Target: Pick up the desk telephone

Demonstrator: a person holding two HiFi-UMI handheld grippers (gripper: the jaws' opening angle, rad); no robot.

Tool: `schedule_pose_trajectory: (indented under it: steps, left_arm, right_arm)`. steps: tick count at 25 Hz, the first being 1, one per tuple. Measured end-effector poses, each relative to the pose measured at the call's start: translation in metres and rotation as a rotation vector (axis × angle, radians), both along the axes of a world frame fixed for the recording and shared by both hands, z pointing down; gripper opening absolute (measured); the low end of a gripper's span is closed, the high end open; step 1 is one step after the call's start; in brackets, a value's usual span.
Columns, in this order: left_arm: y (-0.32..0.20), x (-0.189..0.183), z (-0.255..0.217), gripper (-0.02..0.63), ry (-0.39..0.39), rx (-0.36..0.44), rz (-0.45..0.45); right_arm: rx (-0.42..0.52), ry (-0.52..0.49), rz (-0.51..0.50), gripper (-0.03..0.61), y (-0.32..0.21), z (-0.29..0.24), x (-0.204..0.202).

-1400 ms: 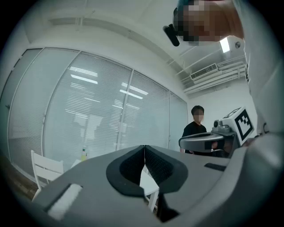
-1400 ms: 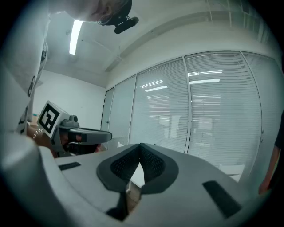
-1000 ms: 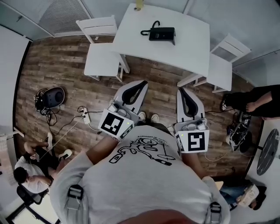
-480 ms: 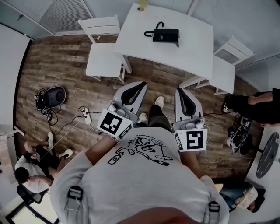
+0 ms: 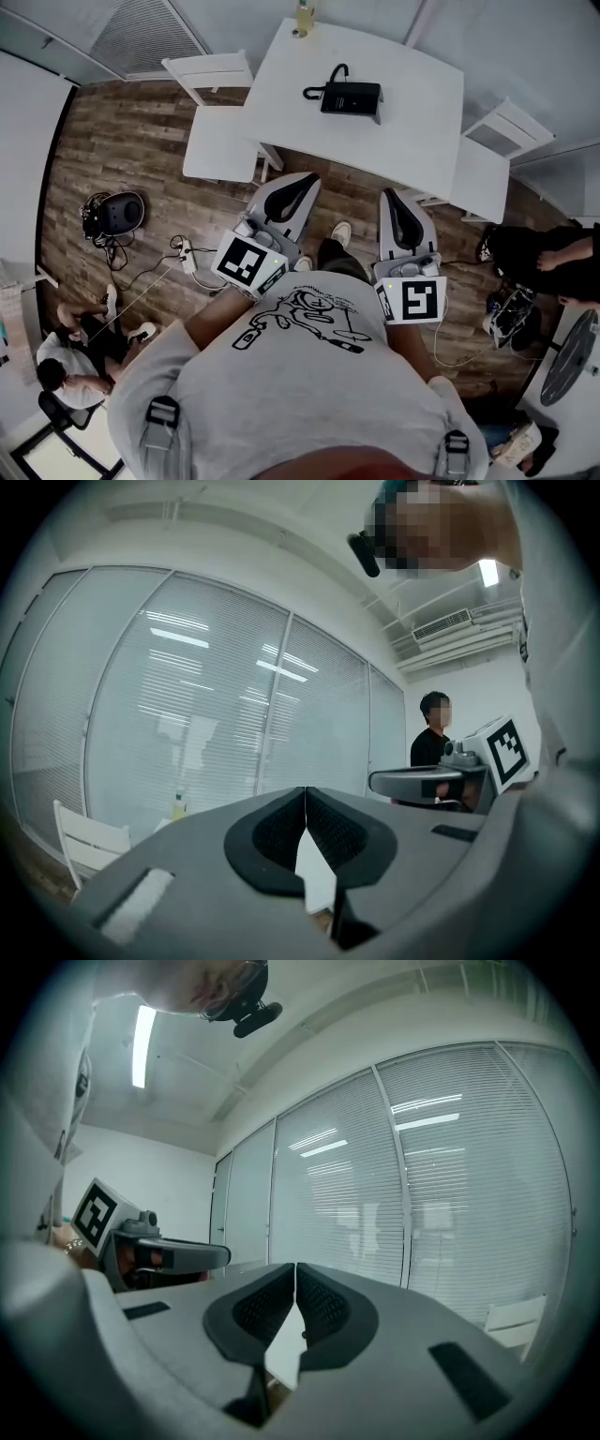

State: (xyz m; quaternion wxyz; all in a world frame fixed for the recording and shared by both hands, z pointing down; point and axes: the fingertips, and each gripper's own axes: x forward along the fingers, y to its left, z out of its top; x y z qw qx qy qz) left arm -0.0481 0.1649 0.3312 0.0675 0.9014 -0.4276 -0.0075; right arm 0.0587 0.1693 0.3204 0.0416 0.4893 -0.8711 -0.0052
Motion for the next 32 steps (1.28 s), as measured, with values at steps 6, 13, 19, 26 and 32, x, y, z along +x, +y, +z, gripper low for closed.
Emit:
schedule_pose_trajectory:
  steps: [6,13,19,26,32]
  left_arm:
    - [-0.060,0.033,0.002,0.005,-0.005,-0.022,-0.042]
    - [-0.103,0.051,0.005,0.004,0.014,-0.037,-0.090]
    - [-0.134,0.045,0.011,0.005,0.013,-0.055,-0.103]
    - [-0.190,0.024,0.018,0.005,0.033,-0.062,-0.083]
    - [-0.252,-0.009,0.016,0.005,0.042,-0.058,-0.040]
  right_arm:
    - [-0.003,-0.011,-0.027,0.006,-0.058,-0.004,0.038]
    - [-0.021,0.000,-0.057,0.006,-0.105,0.001,0.059]
    - [-0.038,-0.008,-0.076,0.006,-0.136,0.005,0.051]
    - [-0.041,0.001,-0.061,0.006,-0.193,0.008,0.027]
    - [-0.032,0.005,-0.046,0.006,-0.254,0.006,-0.016]
